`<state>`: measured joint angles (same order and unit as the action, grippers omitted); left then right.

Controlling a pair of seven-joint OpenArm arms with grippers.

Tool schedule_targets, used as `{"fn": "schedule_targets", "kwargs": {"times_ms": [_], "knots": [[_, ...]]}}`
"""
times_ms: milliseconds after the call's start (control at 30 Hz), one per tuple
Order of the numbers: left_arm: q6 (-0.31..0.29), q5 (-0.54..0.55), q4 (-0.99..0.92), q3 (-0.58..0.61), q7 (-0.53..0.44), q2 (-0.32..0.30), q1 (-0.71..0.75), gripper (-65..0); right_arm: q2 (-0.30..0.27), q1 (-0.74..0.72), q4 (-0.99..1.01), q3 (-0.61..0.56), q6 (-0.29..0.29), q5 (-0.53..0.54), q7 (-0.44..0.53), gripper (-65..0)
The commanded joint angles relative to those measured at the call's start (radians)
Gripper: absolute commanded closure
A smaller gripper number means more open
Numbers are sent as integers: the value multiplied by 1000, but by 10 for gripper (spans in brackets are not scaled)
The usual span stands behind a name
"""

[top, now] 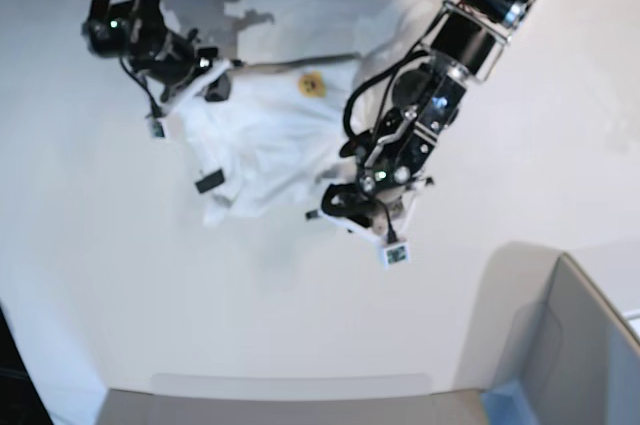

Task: Layout the t-shirt on the table in an organized manner, then fold the t-shirt properly
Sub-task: 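Press and square the bundle sides with both grippers into a rectangle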

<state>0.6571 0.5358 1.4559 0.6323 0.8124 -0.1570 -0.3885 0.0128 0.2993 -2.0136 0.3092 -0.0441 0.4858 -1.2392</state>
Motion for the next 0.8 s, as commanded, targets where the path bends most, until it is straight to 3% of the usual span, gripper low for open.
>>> {"fn": "schedule_targets", "kwargs": {"times_ms": [0, 100, 233, 300, 500, 767], "knots": [[0, -13, 3, -6, -31, 0, -27, -67, 5, -5, -16, -2, 8, 15, 11, 0], [-1, -13, -40, -4, -31, 0, -39, -67, 5, -10, 6, -3, 23, 15, 2, 0], [-1, -13, -111, -4, -28, -5, -56, -66, 5, -99, 90, -2, 23, 15, -123, 0], [-1, -13, -108, -2, -28, -31, -51, -65, 5, -137, 147, -2, 23, 15, -141, 0], [-1, -12, 13, 60, -28, -125, 64, -65, -1, -279, 327, -2, 23, 9, -139, 0], [5, -12, 225, 56, -26, -214, 273, -64, -24, -478, 529, -3, 23, 7, -139, 0]]}}
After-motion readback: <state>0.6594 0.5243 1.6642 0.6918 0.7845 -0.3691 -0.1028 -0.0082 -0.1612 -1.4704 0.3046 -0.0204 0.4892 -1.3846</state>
